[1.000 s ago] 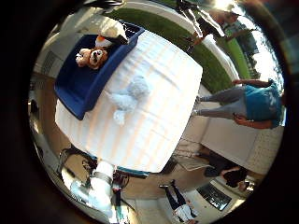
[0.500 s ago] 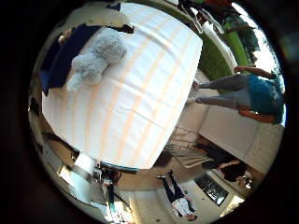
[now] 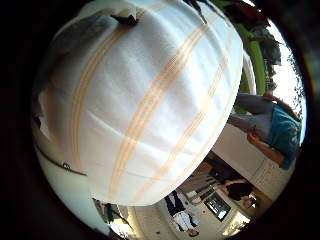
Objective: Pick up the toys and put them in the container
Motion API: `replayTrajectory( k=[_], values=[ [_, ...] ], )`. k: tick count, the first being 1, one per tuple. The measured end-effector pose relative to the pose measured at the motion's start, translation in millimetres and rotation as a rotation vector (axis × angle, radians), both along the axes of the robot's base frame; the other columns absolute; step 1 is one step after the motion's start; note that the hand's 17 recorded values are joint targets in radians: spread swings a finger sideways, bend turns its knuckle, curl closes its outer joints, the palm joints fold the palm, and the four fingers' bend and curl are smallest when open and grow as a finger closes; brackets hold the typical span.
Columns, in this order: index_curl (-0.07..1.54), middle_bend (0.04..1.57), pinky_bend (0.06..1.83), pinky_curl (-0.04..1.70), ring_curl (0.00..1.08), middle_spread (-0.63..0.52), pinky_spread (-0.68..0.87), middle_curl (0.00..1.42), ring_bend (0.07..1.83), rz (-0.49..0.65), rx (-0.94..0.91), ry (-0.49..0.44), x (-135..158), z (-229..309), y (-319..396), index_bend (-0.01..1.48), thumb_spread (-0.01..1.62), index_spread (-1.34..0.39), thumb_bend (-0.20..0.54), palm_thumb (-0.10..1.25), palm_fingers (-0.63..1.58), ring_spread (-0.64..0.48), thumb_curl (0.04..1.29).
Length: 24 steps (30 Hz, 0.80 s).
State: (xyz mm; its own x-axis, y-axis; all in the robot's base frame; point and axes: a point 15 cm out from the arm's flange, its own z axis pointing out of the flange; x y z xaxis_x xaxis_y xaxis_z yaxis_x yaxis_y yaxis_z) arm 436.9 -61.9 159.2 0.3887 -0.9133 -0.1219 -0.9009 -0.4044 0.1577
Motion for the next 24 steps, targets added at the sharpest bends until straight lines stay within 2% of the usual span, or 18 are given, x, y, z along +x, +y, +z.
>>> replayTrajectory(
  k=[2,3,7,10,16,22,24],
  values=[
    [0.21,0.66,0.66,0.17,0.36,-0.04,0.44,0.46,0.89,-0.007,0.000,-0.029,1.9,12.7,-2.6,0.11,1.12,-0.40,0.013,0.88,1.27,0.20,0.48],
    [0.25,0.75,0.80,0.23,0.43,-0.07,0.44,0.51,1.00,-0.013,0.000,-0.041,2.1,18.8,-4.3,0.17,1.12,-0.44,0.023,0.91,1.31,0.16,0.50],
    [0.29,0.95,1.07,0.37,0.58,-0.11,0.40,0.64,1.19,-0.028,0.004,-0.067,-3.0,44.0,-6.2,0.25,1.13,-0.54,0.030,0.98,1.23,0.07,0.53],
    [0.32,1.05,1.23,0.45,0.64,-0.14,0.36,0.72,1.27,-0.027,0.013,-0.031,-21.6,62.8,-1.7,0.31,1.13,-0.62,0.016,1.00,1.15,0.02,0.56],
    [0.40,1.15,1.39,0.57,0.71,-0.17,0.28,0.82,1.35,-0.020,0.035,0.080,-77.6,118.5,12.0,0.45,1.14,-0.77,-0.013,1.01,1.03,-0.04,0.60],
    [0.50,1.22,1.46,0.65,0.75,-0.18,0.22,0.89,1.41,0.033,0.056,0.033,-96.9,213.8,47.3,0.55,1.14,-0.87,-0.015,1.00,0.94,-0.07,0.63],
    [0.52,1.23,1.48,0.67,0.75,-0.19,0.22,0.90,1.42,0.054,0.076,-0.010,-98.1,252.6,78.1,0.56,1.14,-0.89,-0.015,1.00,0.92,-0.08,0.63]
  ],
)
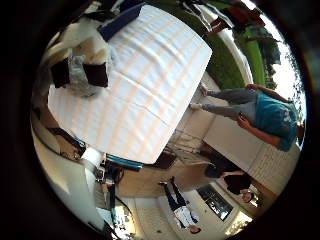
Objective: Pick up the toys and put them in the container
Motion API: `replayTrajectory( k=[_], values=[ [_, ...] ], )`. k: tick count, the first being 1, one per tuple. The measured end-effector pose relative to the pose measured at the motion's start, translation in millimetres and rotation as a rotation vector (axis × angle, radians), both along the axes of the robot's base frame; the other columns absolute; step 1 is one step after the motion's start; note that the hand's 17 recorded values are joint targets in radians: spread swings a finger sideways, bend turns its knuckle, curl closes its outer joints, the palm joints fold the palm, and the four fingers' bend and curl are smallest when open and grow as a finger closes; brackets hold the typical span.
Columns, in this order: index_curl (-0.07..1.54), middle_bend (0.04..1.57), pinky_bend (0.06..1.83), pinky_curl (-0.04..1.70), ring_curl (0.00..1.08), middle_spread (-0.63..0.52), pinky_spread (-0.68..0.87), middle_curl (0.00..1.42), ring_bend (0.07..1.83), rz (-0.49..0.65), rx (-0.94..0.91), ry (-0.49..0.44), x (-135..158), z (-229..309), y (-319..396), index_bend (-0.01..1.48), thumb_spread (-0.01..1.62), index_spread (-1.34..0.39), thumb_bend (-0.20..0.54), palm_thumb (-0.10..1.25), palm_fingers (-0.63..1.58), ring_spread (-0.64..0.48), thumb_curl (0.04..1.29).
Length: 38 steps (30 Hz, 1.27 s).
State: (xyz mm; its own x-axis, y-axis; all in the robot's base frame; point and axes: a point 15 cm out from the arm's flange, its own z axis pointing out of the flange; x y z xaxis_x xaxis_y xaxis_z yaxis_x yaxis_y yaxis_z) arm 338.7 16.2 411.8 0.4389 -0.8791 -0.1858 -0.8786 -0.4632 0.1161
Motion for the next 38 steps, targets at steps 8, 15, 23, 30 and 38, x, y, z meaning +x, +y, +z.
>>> replayTrajectory(
  k=[8,15,23,30,38],
  values=[
    [0.63,1.27,1.53,0.73,0.78,-0.19,0.18,0.94,1.46,0.069,0.051,-0.023,10.0,22.3,108.7,0.61,1.14,-0.95,-0.017,0.99,0.86,-0.09,0.65],
    [0.76,1.27,1.53,0.77,0.78,-0.20,0.17,0.96,1.50,0.064,0.036,0.026,57.7,-40.5,160.0,0.67,1.17,-0.98,-0.041,0.88,0.78,-0.09,0.64],
    [0.83,0.71,1.31,0.74,0.66,-0.08,0.29,0.73,1.13,0.064,0.000,0.145,67.2,-97.1,168.4,0.55,1.21,-0.64,-0.024,0.84,-0.14,0.10,0.59],
    [0.60,0.27,0.96,0.51,0.38,0.03,0.40,0.47,0.62,0.053,0.013,0.139,72.1,-93.8,153.8,0.28,1.21,-0.47,-0.023,0.81,-0.20,0.25,0.56],
    [0.46,0.15,0.76,0.39,0.31,0.05,0.45,0.37,0.44,0.033,0.108,0.048,50.0,-33.9,130.9,0.16,1.20,-0.43,-0.022,0.80,-0.07,0.28,0.53]
  ],
)
